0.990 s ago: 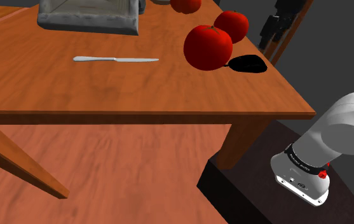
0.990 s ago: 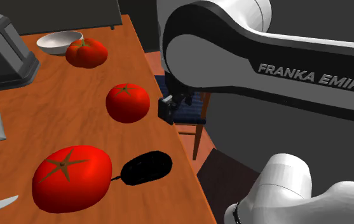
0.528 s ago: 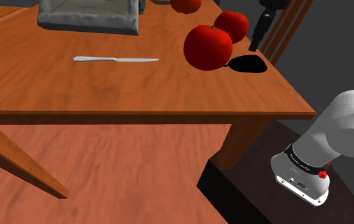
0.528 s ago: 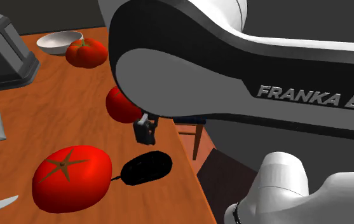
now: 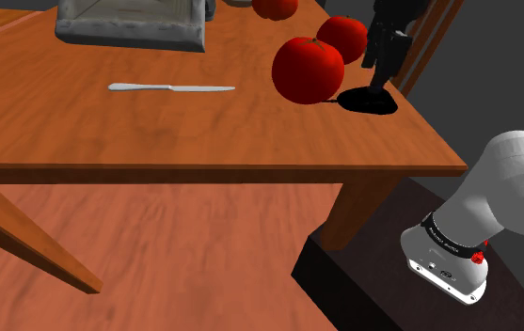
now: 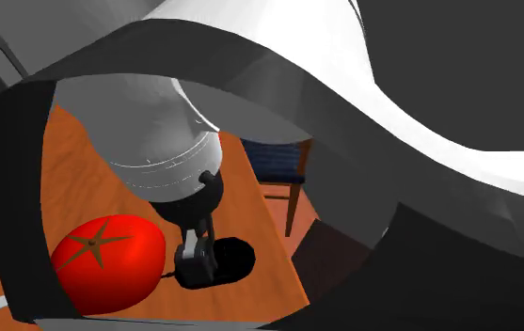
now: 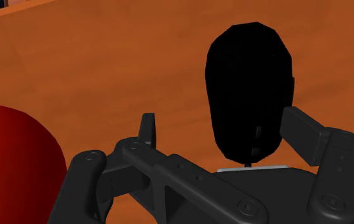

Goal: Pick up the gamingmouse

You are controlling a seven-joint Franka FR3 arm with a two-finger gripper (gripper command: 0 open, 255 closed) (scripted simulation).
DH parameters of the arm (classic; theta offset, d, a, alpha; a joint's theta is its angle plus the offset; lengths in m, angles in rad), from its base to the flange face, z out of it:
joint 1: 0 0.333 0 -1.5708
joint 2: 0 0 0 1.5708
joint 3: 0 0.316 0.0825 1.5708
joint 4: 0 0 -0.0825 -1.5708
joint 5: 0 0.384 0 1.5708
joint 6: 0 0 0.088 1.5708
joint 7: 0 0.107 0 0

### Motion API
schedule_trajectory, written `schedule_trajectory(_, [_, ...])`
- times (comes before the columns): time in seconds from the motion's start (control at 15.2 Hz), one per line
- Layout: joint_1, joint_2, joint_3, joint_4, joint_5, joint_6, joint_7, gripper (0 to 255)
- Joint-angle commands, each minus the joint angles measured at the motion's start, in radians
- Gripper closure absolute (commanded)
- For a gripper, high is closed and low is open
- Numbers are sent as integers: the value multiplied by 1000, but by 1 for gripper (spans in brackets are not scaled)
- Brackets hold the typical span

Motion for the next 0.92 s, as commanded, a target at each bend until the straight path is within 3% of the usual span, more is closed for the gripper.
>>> schedule_trajectory(0.0, [10,-1,4,-11,2,9,-13,0])
schedule_trajectory(0.46, [13,-16,7,-98,6,79,-10,0])
schedule_trajectory(0.53, [13,-18,7,-98,6,78,-10,255])
schedule_trajectory(0.86, [14,-18,9,-98,7,78,-8,255])
